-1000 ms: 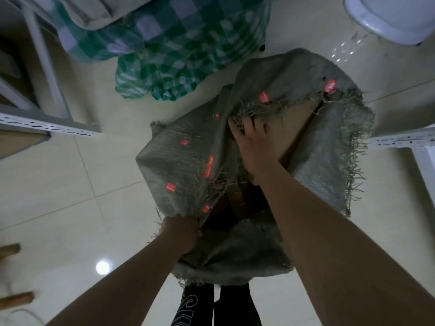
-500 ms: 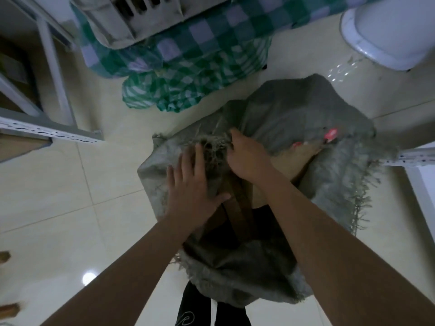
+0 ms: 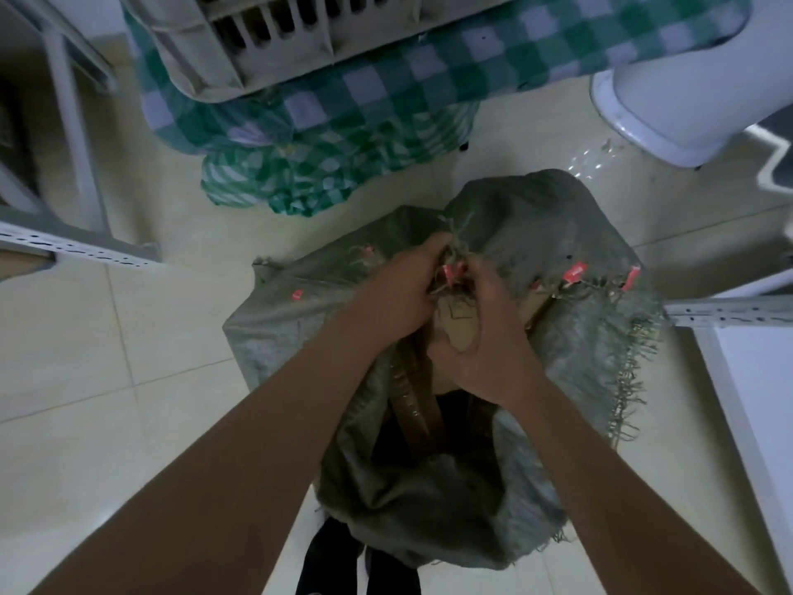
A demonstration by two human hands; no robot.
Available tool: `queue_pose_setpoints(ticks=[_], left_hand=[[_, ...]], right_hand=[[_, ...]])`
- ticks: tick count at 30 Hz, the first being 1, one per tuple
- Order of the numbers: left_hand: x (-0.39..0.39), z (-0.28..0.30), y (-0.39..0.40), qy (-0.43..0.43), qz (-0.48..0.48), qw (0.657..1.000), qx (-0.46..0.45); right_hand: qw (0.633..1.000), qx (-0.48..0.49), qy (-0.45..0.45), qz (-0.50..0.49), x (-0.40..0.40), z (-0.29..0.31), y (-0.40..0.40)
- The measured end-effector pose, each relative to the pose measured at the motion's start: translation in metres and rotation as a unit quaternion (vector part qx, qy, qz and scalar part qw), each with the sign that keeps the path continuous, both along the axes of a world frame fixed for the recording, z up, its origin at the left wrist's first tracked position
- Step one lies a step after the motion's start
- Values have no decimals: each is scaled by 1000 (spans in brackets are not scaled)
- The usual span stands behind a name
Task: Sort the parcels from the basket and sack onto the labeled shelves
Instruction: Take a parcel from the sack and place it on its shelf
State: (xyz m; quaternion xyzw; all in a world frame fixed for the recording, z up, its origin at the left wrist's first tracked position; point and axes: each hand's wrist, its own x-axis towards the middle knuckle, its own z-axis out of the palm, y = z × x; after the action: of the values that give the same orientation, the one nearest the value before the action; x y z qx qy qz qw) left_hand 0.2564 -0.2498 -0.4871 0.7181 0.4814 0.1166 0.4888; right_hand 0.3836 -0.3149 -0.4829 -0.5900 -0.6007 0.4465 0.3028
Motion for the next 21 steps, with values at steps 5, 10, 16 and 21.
queue_pose_setpoints(ticks=[5,10,16,21], left_hand=[[-19,9,4,6,128,988,-89],[-29,29,-5,76,115,977,-161],[-50,44,-4,193,92,967,-138],[-33,44,-22,316,-82,945,28]], right_hand=[[959,35,-259,-109,30,-19,12],[877,-87,-467,77,63,-35,49],[929,-81,-361,4,48,3,58],[942,-218,-254,3,50,45,49]])
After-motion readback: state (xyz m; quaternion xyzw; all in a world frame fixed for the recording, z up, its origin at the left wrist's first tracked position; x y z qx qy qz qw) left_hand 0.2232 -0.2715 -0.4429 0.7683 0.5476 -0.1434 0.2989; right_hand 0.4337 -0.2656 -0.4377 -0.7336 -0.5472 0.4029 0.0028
